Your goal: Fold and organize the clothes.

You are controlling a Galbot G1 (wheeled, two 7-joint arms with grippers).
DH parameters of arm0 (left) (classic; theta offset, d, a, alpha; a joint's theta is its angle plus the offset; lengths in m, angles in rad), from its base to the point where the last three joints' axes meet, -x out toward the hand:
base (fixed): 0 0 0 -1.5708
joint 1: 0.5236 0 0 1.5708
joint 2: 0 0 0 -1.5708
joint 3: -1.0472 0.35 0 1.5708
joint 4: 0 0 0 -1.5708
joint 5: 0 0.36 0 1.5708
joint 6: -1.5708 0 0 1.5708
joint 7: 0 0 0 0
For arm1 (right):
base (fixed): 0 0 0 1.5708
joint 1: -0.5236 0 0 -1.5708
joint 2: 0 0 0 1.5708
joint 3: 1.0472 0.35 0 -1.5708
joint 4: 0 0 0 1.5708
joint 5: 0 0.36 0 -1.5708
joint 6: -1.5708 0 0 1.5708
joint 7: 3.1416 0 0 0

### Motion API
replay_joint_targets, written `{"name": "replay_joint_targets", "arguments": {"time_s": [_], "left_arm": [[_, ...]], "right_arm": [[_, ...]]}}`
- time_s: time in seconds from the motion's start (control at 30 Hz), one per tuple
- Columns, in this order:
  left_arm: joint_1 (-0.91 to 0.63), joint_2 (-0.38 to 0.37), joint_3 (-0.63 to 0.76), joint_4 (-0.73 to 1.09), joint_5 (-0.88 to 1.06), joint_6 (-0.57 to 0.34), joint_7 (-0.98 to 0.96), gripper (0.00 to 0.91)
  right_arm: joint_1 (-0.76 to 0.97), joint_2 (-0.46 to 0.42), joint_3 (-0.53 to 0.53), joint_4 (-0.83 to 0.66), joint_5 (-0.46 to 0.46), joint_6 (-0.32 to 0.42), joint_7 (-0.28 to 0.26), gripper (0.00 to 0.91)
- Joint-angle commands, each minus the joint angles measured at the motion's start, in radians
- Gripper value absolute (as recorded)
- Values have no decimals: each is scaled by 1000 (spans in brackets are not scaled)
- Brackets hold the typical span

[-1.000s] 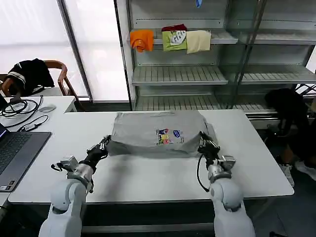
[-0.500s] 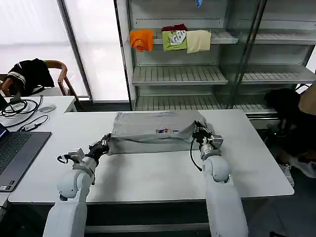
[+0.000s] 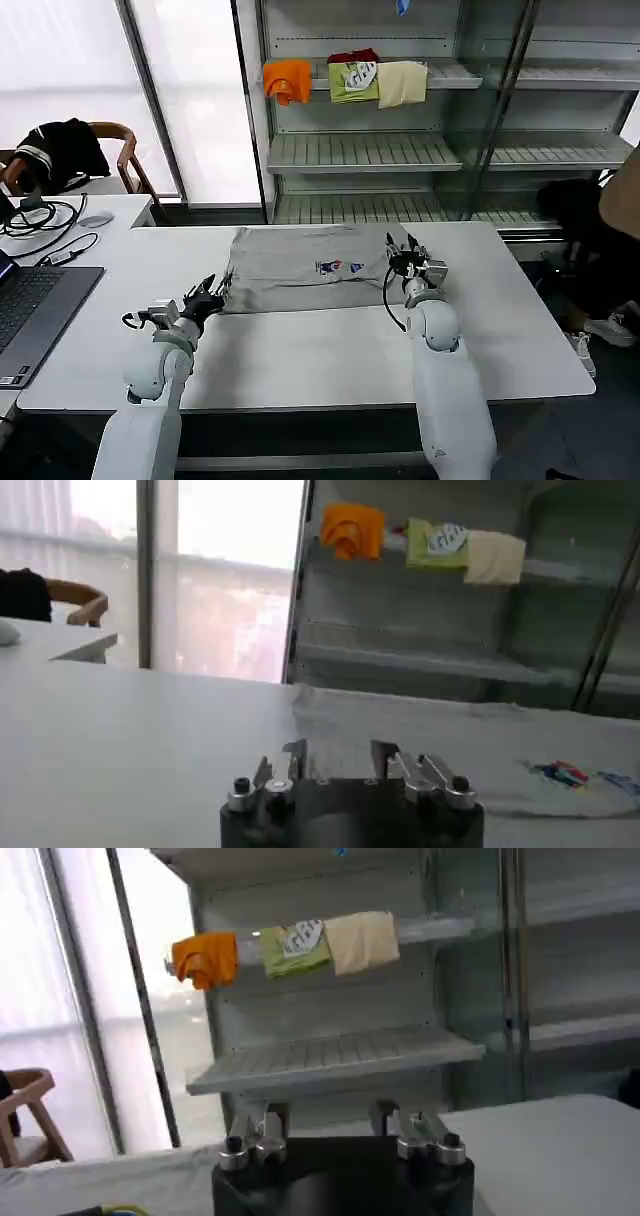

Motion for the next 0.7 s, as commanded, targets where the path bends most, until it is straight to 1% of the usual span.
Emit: {"name": "replay_joint_targets", "arguments": {"time_s": [0.03,0.1,0.17,0.3,0.47,0.5,0.53,0.57,0.6,0.63,0.67,0.7], "left_arm": [[43,4,13,-35,155,115,34,907],[58,1,19,-46,178,117,38,907],[65,-4,22,-48,190,117,44,907],[69,-8,23,-52,193,116,45,907],[73,-15,20,-51,201,116,41,907],[73,-17,19,-48,201,116,41,907],[73,-18,18,-48,202,116,41,907],[74,-19,18,-47,203,116,39,907],[74,-20,18,-46,206,116,38,907],[74,-21,18,-45,207,116,38,907],[74,-21,18,-44,208,116,38,907],[75,-21,18,-44,210,116,38,725]], "right_arm": [[-111,-96,7,156,-55,-224,-35,907],[-145,-138,10,170,-54,-227,-35,907],[-178,-152,23,176,-45,-226,-45,907],[-227,-154,50,195,-37,-225,-63,907],[-262,-168,56,204,-32,-224,-71,907],[-266,-173,53,202,-32,-224,-70,746],[-269,-175,52,201,-32,-224,-69,423],[-271,-176,50,198,-32,-224,-68,191],[-274,-174,50,193,-33,-223,-70,20],[-277,-171,51,192,-34,-223,-76,0],[-279,-170,52,191,-35,-223,-78,0],[-283,-170,50,189,-31,-223,-85,0]]}}
